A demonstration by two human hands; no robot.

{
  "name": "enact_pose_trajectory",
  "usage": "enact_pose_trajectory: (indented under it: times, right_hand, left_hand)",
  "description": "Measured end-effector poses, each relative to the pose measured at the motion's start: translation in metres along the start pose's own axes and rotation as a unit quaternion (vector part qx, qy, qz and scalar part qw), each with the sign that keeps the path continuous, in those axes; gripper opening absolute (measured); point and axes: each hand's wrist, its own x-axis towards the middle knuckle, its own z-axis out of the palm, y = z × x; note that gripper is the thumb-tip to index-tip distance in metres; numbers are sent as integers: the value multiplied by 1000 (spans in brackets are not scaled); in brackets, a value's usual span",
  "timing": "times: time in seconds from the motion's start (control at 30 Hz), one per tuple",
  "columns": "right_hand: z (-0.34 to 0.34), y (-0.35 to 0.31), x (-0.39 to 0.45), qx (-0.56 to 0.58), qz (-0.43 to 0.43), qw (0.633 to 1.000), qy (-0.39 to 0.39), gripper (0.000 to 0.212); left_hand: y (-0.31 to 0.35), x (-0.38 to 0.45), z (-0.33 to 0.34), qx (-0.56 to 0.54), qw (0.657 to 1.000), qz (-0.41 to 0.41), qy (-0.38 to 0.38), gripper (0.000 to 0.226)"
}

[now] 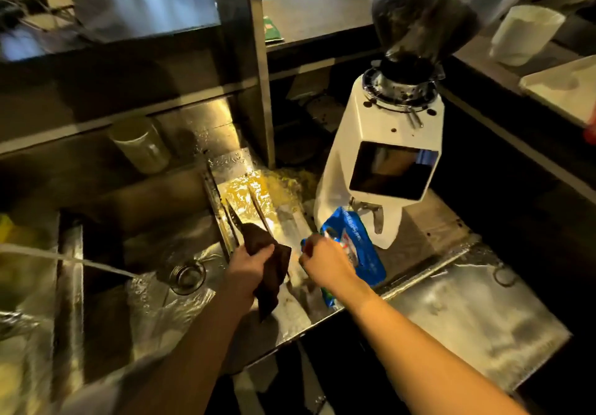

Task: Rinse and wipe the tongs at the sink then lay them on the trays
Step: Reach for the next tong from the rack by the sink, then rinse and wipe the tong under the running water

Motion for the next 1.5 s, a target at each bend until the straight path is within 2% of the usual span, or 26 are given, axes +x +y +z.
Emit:
enact_pose_trajectory:
  times: [0.1, 0.2, 0.27, 0.43, 0.5, 0.6, 0.7, 0.8, 0.87, 0.93, 1.0, 1.03, 1.17, 1.33, 1.4, 1.5]
  right_hand:
    - [37, -10, 26, -71, -2, 997, -37, 34]
    - [72, -16, 44, -126, -30, 991, -39, 43]
    - [86, -15, 50, -167, -41, 985, -33, 47]
    - [101, -23, 56, -214, -51, 975, -10, 26]
    - [98, -28, 56, -194, -43, 980, -13, 28]
    - [82, -41, 55, -89, -14, 996, 1, 32]
    - [67, -64, 46, -11, -2, 1000, -2, 34]
    - [59, -88, 26, 56, -16, 998, 3, 31]
    - [59, -110, 13, 91, -22, 995, -33, 37]
    - [66, -133, 3, 113, -39, 989, -83, 35]
    - [79, -156, -9, 136, -58, 981, -125, 13]
    - [90, -171, -15, 155, -58, 975, -147, 8]
    - [119, -207, -31, 194, -51, 958, -207, 18]
    - [157, -250, -47, 196, -37, 953, -228, 23]
    - [170, -263, -51, 186, -32, 957, -218, 24]
    - [187, -282, -58, 180, -35, 960, -211, 28]
  left_hand:
    - [-8, 11, -20, -28, 998, -30, 37, 24]
    - [-14, 20, -38, 2, 995, -51, 86, 22]
    - [-15, 21, -46, 9, 994, -56, 89, 23]
    - [-21, 21, -70, -20, 995, -61, 77, 36]
    - [-22, 23, -79, -40, 995, -59, 67, 41]
    - [-19, 23, -91, -74, 994, -50, 63, 29]
    - [-13, 21, -106, -105, 992, -43, 52, 30]
    - [-9, 20, -127, -143, 988, -16, 51, 17]
    - [-12, 18, -150, -176, 983, 6, 53, 5]
    - [-13, 17, -175, -194, 978, 27, 73, 9]
    - [-13, 14, -204, -196, 976, 34, 91, 7]
    - [-13, 13, -223, -203, 973, 32, 101, 11]
    - [-11, 17, -269, -253, 957, -15, 144, 37]
    - [-14, 35, -323, -404, 903, -44, 141, 58]
    - [-15, 40, -334, -387, 912, -42, 131, 56]
    - [-14, 46, -343, -298, 947, -46, 107, 47]
